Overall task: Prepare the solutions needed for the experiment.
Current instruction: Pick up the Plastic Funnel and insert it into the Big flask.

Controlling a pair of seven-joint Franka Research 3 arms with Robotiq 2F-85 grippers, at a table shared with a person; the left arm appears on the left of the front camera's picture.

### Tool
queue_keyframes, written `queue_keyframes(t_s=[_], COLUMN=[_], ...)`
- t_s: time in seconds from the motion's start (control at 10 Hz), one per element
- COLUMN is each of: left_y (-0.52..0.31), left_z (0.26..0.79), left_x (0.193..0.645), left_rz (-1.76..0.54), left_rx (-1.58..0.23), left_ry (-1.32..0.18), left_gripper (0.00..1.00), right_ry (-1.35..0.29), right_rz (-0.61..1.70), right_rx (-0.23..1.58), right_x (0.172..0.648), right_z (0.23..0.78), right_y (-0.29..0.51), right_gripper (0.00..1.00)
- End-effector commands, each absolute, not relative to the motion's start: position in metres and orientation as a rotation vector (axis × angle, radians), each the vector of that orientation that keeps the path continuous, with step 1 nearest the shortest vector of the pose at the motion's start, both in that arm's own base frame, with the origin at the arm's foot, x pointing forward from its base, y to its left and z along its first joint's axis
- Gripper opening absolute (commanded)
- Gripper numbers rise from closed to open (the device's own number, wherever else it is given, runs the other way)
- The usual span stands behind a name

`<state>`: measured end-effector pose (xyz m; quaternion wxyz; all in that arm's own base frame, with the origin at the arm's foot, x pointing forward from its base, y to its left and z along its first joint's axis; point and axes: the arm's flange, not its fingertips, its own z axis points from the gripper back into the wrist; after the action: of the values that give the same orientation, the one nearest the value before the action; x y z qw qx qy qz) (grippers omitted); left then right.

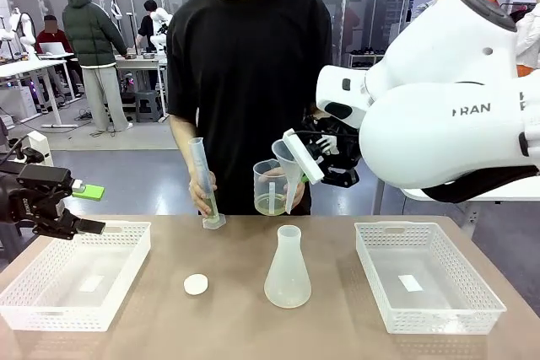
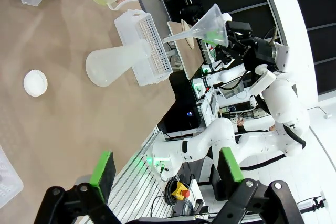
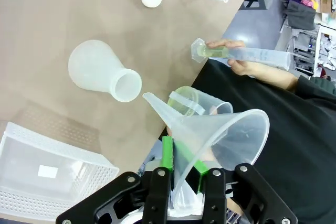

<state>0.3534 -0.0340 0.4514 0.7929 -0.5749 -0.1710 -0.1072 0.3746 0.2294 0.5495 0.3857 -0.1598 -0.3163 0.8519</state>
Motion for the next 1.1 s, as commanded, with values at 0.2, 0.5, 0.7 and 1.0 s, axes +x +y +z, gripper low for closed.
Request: queue_keyframes(t_s=[0.2,0.5,0.7,1.0], left_y=[-0.037,-0.037,-0.037,-0.037], left_z=[0.453,0.453,0.453,0.453], left_x=[0.353,0.353,0.353,0.353], left_rz=[-0.226,-0.226,-0.226,-0.226], left_rx=[-1.265,-1.265,-1.265,-1.265], left_ry=[-0.376,-0.376,-0.376,-0.376], left_gripper=[1.0,1.0,1.0,1.0], right_ry=[-0.775,-0.769,-0.756,-0.763], right_rz=[2.176,2.155,2.153,2.139], right_rx=[-0.348,-0.323,-0.305,-0.288], right_x=[0.377,0.386,0.391,0.399], right_z=[0.527,0.512,0.504,0.489], right_y=[0.224,0.224,0.225,0.228], right_gripper=[0.06,0.06,0.06,0.06])
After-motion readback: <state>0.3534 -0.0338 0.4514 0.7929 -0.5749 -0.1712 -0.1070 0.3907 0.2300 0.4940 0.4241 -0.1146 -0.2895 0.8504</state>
